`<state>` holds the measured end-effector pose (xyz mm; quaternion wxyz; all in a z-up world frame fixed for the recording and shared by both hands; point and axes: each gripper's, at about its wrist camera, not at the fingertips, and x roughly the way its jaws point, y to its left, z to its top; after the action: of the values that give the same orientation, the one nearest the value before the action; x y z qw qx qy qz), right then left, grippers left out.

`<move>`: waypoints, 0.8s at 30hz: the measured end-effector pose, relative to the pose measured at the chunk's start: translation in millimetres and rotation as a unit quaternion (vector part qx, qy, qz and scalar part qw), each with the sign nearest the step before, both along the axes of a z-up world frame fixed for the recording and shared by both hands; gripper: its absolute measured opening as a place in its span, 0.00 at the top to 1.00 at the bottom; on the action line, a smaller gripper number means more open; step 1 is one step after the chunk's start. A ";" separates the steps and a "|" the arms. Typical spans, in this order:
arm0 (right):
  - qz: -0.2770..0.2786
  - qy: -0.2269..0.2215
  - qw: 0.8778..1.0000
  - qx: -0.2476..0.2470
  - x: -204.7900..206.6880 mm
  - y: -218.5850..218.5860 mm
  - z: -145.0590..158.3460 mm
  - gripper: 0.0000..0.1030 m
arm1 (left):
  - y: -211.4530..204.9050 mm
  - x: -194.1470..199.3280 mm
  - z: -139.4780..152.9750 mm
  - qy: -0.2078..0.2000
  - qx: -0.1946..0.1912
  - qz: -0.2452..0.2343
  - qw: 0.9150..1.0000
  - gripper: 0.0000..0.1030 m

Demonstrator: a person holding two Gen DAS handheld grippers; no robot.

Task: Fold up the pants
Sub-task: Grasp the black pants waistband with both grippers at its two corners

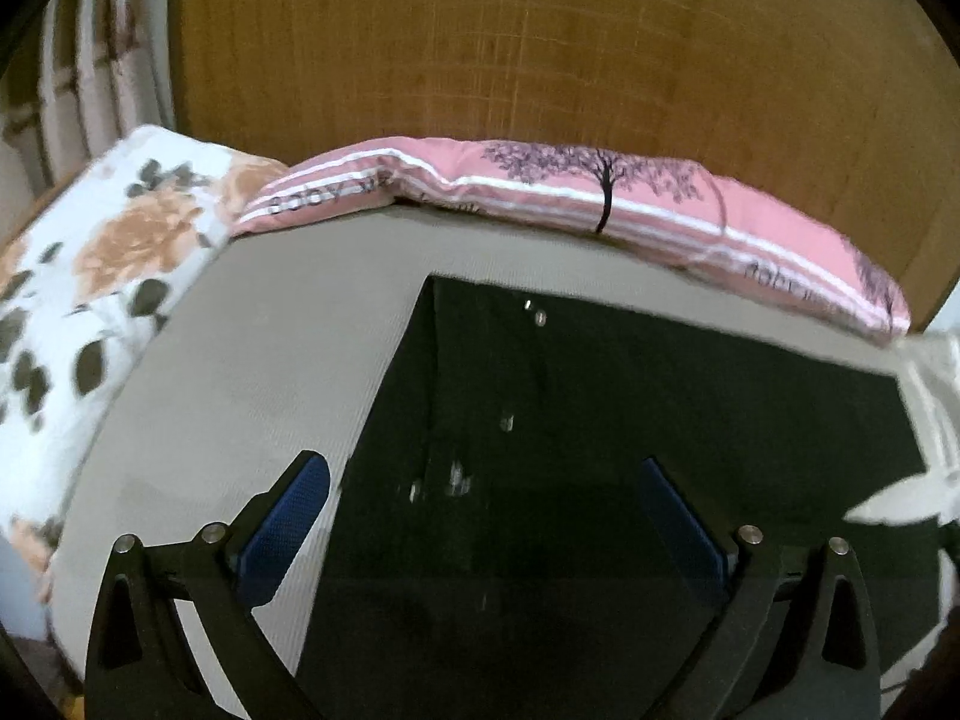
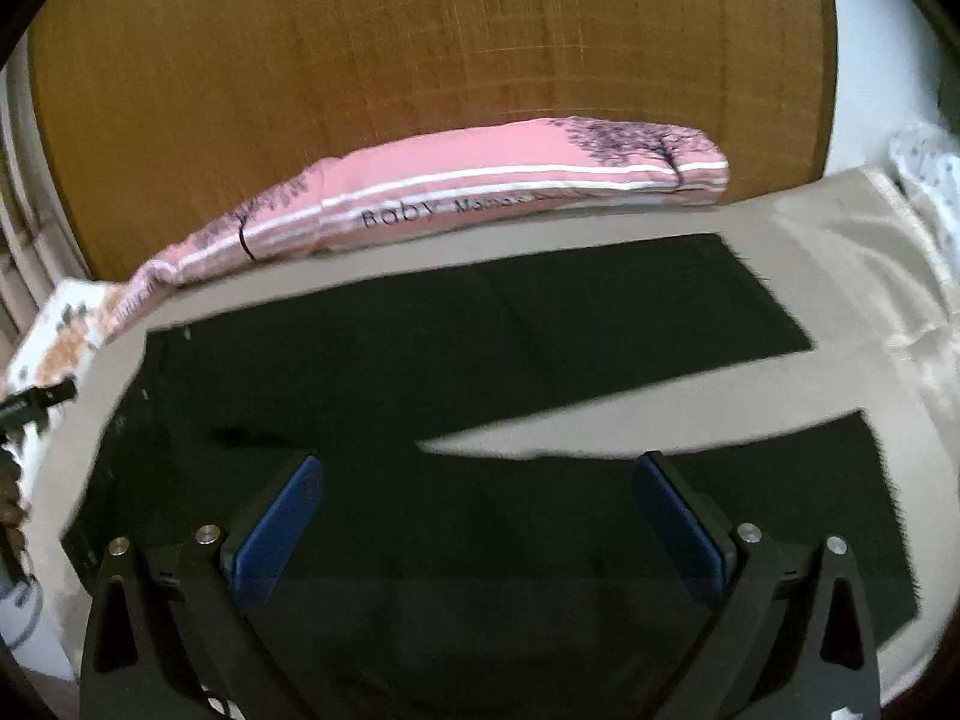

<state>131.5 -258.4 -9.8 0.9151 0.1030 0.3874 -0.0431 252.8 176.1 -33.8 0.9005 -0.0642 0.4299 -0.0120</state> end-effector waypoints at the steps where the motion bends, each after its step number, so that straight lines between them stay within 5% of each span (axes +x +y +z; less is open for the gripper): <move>1: 0.001 -0.001 1.000 0.010 9.2 -0.4 -1.3 0.01 | 3.7 9.5 -1.4 0.003 -0.010 -0.002 1.000 0.08; 5: -0.001 0.017 1.000 0.014 42.8 1.8 -12.0 0.01 | 20.8 52.8 -12.3 0.019 -0.060 -0.009 0.998 0.26; 13: 0.001 0.049 0.998 0.043 83.2 2.9 -40.2 0.01 | 46.8 125.3 -42.8 0.075 -0.181 -0.015 0.981 0.38; 20: -0.009 0.065 0.997 0.047 101.9 -0.4 -59.1 0.01 | 61.9 155.5 -70.1 0.114 -0.237 -0.008 0.965 0.54; 24: -0.010 0.065 0.997 0.046 113.4 -0.7 -62.9 0.01 | 63.1 163.7 -77.5 0.124 -0.228 -0.016 0.966 0.58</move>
<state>244.8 -259.1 -72.8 0.8817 0.1462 0.4466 -0.0414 416.6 239.2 -111.3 0.8014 -0.2623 0.5248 -0.1161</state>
